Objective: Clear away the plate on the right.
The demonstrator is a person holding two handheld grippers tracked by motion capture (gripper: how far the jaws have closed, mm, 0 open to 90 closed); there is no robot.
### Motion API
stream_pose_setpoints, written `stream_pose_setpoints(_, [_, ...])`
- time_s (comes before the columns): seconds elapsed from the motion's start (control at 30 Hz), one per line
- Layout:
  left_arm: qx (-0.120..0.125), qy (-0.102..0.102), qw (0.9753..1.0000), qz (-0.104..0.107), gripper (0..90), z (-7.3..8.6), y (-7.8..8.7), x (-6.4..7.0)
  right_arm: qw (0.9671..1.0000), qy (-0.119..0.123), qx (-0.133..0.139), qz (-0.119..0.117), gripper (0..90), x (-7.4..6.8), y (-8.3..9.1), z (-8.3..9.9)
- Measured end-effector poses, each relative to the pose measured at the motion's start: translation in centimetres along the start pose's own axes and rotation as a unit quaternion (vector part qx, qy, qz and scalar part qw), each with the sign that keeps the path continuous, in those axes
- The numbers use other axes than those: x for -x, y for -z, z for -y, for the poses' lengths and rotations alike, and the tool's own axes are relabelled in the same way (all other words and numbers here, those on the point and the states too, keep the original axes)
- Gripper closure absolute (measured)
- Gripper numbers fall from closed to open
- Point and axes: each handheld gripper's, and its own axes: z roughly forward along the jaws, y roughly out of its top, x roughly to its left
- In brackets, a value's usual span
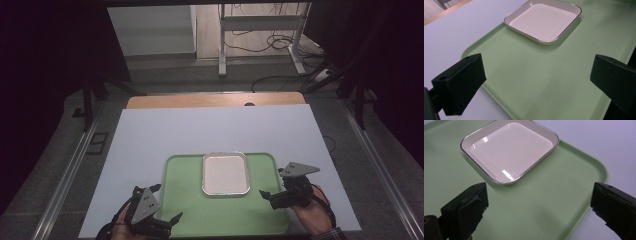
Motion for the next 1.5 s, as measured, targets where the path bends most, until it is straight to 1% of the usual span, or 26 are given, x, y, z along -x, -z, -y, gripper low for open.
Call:
stream_pose_setpoints(0.1, [0.0,0.0,1.0,0.0,0.0,0.0,0.0,0.0,1.0,0.001,0.003,0.002,0.4,0.1,0.3,0.2])
stream_pose_setpoints(0.43, [0.0,0.0,1.0,0.0,0.0,0.0,0.0,0.0,0.9998,-0.003,0.002,0.02,0.0,0.6,1.1,1.0])
stream_pose_setpoints(0.5, [-0.002,-0.004,1.0,0.0,0.0,0.0,0.0,0.0,0.9998,-0.003,0.001,0.022,0.0,0.7,1.2,1.1])
stream_pose_setpoints(0.8, [-0.001,-0.002,1.0,0.0,0.0,0.0,0.0,0.0,0.9993,-0.008,0.005,0.035,0.0,1.1,2.1,1.8])
stream_pose_setpoints(1.17, [-0.001,-0.001,1.0,0.0,0.0,0.0,0.0,0.0,0.9985,-0.025,0.013,0.046,0.0,1.7,3.3,2.9])
stream_pose_setpoints(1.5, [-0.003,-0.003,1.0,0.0,0.0,0.0,0.0,0.0,0.9979,-0.034,0.014,0.053,0.0,2.0,4.2,3.9])
